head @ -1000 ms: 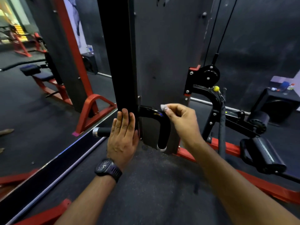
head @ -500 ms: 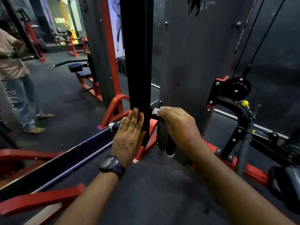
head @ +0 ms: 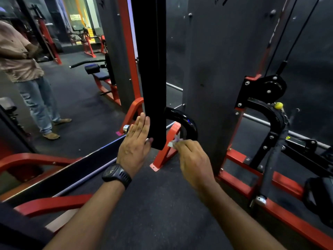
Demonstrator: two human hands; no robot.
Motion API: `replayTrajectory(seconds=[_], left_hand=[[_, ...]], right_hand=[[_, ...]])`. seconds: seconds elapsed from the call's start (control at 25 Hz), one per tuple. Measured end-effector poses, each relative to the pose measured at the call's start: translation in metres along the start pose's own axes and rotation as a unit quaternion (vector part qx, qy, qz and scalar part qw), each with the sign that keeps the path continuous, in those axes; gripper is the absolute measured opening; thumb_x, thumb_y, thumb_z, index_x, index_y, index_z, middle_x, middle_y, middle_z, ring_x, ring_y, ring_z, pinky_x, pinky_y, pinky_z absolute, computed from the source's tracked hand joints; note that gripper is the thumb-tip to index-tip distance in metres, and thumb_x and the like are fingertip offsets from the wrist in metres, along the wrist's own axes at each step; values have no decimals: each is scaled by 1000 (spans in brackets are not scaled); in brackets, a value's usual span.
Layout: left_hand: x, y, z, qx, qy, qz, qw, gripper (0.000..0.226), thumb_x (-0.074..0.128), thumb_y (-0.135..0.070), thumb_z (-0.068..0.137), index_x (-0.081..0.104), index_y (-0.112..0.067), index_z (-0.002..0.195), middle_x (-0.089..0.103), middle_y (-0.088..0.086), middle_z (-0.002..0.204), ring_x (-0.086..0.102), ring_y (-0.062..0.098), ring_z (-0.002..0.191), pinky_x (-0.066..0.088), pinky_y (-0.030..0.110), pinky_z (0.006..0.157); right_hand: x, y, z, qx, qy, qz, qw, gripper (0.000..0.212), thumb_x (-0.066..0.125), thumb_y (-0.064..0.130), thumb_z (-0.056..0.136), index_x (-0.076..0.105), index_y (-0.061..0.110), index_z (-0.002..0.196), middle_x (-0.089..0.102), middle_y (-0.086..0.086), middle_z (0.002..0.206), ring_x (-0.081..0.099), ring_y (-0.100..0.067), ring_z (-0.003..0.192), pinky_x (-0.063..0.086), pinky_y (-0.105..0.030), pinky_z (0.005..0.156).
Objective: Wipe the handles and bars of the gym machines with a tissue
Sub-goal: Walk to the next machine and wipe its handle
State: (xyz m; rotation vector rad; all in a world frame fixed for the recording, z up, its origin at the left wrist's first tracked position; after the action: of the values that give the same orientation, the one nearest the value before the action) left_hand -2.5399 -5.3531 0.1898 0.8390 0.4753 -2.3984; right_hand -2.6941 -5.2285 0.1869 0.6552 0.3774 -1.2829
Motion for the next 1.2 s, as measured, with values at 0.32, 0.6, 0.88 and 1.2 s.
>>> replayTrajectory(seconds=[0.32,0.6,0.88,1.2], left_hand=[[-47,69,-38,-23,-6,-20,1000,42,54,-19,97,56,-4,136,51,9,146,47,20,136,33,32,116],[-33,126,-55,28,38,-73,996,34,59,-19,96,65,-7,128,62,6,134,55,18,129,47,42,104],[-12,144,-39,98,8,-87,991,28,66,-14,95,69,-3,120,64,7,130,59,16,124,51,37,99],[3,157,-17,146,-15,-177,973,18,72,-3,89,74,2,106,70,9,118,64,20,116,56,43,89]], right_hand=[[62,92,18,55,18,154,986,20,61,12,97,70,15,115,67,4,113,67,-12,100,56,-31,82],[96,139,12,155,-32,72,985,32,61,5,88,71,15,117,65,5,115,61,-16,95,58,-31,70],[115,124,14,140,-74,12,987,29,74,-1,84,74,8,111,70,-1,112,56,-17,90,47,-19,85],[128,118,23,163,-82,5,983,23,67,0,90,72,4,112,68,-8,112,62,-20,95,47,-19,93]])
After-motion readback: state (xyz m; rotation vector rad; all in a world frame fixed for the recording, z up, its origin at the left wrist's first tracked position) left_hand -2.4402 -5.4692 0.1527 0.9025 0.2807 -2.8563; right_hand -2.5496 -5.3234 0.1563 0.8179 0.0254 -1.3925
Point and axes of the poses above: each hand's wrist, its own z-axis towards the middle knuckle, its own x-axis out of the palm, y = z × x, the point moved 4 cm from there along z, towards the middle knuckle
